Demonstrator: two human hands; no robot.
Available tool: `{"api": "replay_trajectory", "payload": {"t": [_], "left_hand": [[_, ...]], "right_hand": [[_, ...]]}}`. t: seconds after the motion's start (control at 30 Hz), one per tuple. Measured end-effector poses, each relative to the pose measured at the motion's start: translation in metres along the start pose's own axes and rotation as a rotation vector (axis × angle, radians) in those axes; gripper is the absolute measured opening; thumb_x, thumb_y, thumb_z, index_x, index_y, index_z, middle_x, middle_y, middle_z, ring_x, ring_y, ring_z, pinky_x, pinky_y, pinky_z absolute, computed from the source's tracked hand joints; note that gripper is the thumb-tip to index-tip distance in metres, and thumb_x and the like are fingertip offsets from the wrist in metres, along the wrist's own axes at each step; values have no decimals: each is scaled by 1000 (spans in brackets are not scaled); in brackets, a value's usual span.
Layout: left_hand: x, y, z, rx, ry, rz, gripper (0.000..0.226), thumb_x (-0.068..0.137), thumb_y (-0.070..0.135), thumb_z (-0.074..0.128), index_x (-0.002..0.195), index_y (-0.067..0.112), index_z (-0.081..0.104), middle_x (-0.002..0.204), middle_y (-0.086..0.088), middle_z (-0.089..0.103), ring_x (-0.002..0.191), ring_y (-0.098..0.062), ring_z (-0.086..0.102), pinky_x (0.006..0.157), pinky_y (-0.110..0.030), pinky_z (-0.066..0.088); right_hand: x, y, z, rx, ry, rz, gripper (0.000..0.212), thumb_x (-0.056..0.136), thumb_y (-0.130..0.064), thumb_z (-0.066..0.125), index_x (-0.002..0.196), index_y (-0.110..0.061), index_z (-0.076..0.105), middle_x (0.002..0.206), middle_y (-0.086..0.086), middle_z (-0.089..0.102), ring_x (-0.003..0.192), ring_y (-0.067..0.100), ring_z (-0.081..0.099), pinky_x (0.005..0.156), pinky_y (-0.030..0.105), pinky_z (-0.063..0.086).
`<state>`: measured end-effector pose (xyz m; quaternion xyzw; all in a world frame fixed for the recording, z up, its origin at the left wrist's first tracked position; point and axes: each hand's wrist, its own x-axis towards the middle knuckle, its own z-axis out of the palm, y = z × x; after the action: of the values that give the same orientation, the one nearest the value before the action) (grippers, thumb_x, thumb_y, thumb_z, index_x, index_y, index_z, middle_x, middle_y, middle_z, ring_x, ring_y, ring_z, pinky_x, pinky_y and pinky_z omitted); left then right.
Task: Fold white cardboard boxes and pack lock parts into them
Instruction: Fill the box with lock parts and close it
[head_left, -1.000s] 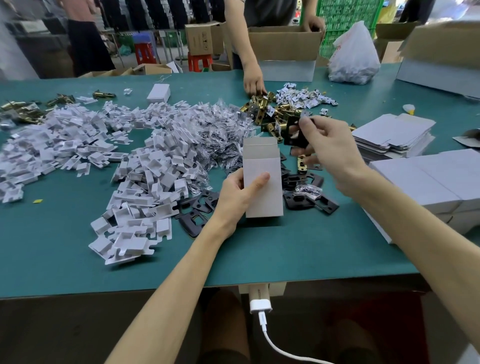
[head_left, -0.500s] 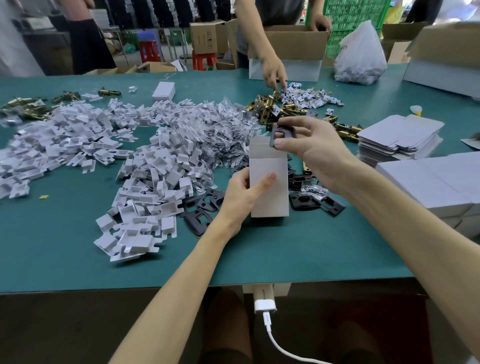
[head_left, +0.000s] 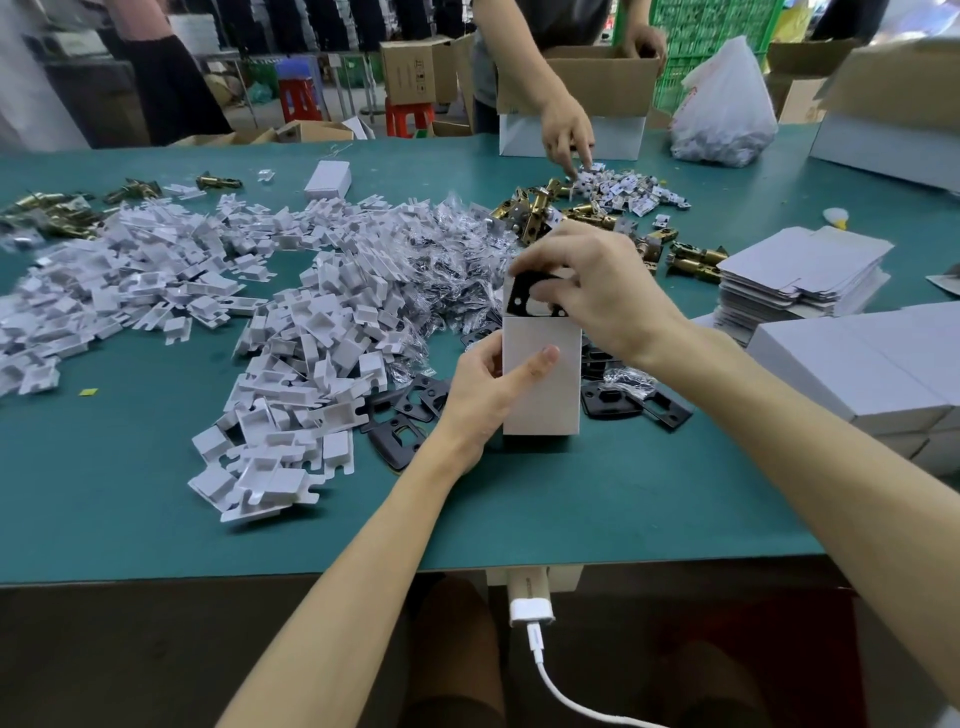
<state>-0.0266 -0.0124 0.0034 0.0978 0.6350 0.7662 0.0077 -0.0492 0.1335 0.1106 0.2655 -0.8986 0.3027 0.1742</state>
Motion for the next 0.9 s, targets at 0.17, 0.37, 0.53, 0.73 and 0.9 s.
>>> {"api": "replay_trajectory", "payload": {"t": [0.17,0.37,0.53,0.73,0.9], "left_hand": [[0,0,0,13,6,-1,24,93,24,77,114,13,71,104,-8,79,91,-20,75,76,-36,63],[1,0,1,29,12,1,20,93,25,78,110,16,71,101,-2,79,90,-16,75,74,-33,62],[2,-2,0,73,24,7,12,94,21,77,103,17,71,94,6,79,85,-8,73,68,-23,57],[3,-4,0,206,50,75,25,93,13,73,117,19,68,102,22,73,97,9,64,80,-10,49],[0,-2,0,257,41,49,23,90,5,60,101,25,57,91,22,67,82,9,58,73,-11,48]], "right_hand": [[-6,-1,1,-63,-120,4,25,100,-2,58,114,-11,75,97,-1,68,97,20,66,93,32,51],[-5,-10,5,-201,-197,51,33,105,-9,41,127,-16,66,111,8,71,104,29,64,88,46,54],[5,-27,12,-222,-88,-20,28,105,-8,45,122,-8,67,117,8,67,107,28,62,90,45,52],[43,-60,63,-493,-293,27,24,88,12,49,72,-6,49,80,6,49,68,29,54,54,40,44],[83,-52,110,-438,-408,181,16,92,7,48,103,-1,58,109,14,59,97,33,58,68,39,49]]}}
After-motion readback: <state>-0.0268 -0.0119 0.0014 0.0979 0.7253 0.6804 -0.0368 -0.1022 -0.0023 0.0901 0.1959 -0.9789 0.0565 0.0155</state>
